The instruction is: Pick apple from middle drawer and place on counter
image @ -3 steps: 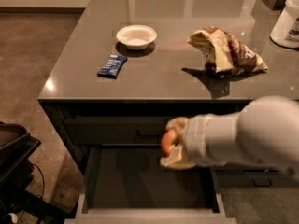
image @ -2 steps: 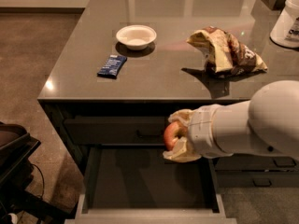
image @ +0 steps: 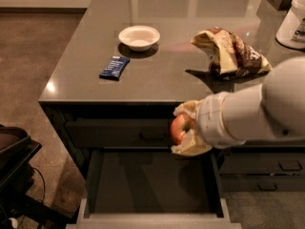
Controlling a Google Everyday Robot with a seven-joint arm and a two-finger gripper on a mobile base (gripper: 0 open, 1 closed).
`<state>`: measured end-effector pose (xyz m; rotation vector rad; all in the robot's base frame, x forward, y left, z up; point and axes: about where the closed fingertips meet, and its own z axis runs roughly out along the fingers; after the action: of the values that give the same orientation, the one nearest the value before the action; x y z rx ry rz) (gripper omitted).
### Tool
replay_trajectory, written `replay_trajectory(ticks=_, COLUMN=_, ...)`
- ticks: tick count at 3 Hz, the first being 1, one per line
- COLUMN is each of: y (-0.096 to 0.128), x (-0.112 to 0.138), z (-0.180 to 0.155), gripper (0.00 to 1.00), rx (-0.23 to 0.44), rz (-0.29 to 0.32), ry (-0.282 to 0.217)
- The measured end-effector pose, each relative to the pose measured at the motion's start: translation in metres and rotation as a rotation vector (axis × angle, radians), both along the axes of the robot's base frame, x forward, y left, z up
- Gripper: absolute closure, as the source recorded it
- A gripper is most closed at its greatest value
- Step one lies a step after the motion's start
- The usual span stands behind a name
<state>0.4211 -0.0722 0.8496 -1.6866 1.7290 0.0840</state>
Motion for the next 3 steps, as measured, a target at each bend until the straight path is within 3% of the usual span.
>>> replay_trajectory(ticks=1, y=-0.022, x=0.025, z=0.020, gripper=1.00, rx=-0.068, rz=0.116, ry=-0.013)
replay_trajectory(ticks=2, y=-0.052, x=0.077, z=0.039, gripper=1.00, rx=-0.090, rz=0.165, ry=-0.033)
replay_trajectory(ticks=3, y=-0.075, x=0.143, z=0.066, gripper=1.00, rx=-0.032, rz=0.132, ry=-0.116)
